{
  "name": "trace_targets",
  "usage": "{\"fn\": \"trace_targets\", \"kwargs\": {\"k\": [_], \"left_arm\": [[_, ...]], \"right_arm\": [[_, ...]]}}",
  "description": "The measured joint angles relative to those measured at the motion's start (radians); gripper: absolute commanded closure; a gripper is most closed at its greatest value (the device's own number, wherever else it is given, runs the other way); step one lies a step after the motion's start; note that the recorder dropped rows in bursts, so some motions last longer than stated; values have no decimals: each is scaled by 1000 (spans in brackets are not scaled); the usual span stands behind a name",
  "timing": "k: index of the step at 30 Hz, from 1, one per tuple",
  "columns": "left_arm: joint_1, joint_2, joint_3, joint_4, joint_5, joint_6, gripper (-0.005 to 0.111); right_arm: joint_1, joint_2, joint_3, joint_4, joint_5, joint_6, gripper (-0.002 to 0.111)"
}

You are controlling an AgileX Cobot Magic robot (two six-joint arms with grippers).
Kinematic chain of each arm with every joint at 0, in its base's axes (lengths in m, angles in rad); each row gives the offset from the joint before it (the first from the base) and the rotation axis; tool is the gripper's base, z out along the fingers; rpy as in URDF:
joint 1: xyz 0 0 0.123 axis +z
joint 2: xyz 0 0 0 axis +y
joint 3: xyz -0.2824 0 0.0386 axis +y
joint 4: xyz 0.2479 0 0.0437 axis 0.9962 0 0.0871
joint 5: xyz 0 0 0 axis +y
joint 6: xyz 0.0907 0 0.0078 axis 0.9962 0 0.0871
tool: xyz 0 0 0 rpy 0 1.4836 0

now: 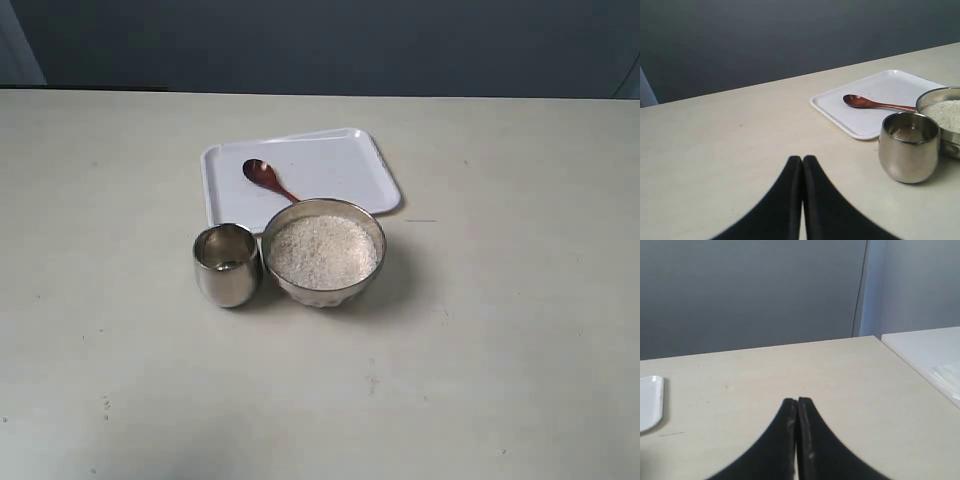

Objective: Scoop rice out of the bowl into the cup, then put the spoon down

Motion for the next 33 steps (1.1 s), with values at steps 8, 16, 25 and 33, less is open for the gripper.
{"fn": "trace_targets", "kwargs": {"k": [8, 16, 25, 33], "left_arm": [[0, 0, 0, 0, 0, 0, 106], [0, 0, 0, 0, 0, 0, 106], [0, 0, 0, 0, 0, 0, 106], [0, 0, 0, 0, 0, 0, 106]], "right_arm": [[0, 0, 191, 24, -254, -2, 109], [0, -2, 195, -34, -267, -10, 109], [0, -2, 197, 42, -232, -10, 109], [0, -2, 197, 52, -227, -10, 109]]}}
